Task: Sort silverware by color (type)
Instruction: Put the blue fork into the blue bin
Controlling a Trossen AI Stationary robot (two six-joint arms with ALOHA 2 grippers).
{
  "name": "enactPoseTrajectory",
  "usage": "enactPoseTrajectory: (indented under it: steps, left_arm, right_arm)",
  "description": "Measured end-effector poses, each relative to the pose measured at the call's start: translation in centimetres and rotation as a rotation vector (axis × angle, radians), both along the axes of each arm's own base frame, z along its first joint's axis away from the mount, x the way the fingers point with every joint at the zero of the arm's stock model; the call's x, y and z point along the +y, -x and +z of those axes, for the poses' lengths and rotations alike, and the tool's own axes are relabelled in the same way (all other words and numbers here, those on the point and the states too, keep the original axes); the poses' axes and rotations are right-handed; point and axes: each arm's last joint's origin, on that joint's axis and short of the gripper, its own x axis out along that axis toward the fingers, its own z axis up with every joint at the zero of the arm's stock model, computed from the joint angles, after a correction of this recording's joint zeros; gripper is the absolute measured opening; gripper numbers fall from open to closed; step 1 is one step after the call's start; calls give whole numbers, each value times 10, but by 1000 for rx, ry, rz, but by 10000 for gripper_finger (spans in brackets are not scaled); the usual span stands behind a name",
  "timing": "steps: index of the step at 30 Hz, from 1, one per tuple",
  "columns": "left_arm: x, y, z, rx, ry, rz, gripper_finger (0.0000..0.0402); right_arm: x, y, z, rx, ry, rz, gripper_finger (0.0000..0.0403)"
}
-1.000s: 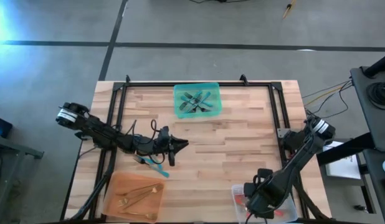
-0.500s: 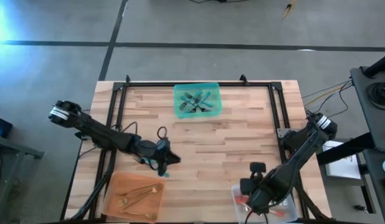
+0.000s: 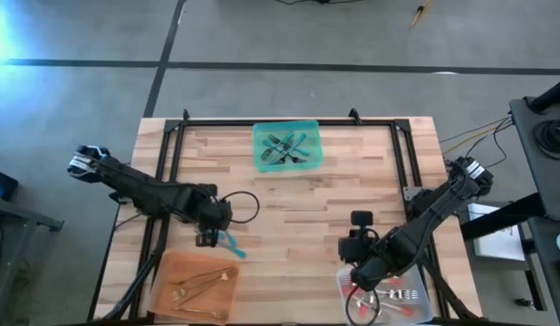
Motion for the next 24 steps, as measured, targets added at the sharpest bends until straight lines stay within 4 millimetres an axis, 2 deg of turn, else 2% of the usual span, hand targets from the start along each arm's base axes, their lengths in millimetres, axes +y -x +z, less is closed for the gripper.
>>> enactPoseTrajectory:
  steps: [4,8,15,24]
  left_arm:
    - [-1,-6,-3,56,-44,-169,43]
    - [-2,-7,-18,123,-77,-329,43]
    - [-4,-14,-37,184,-92,-395,43]
    - [-9,-30,-42,53,-91,-479,43]
  right_arm:
    - [-8,-5,-2,7,19,-16,76]
    - [-11,-5,-4,14,52,-2,78]
    - [-9,-7,-5,-5,41,-4,81]
    - [-6,-13,-4,-53,4,-1,70]
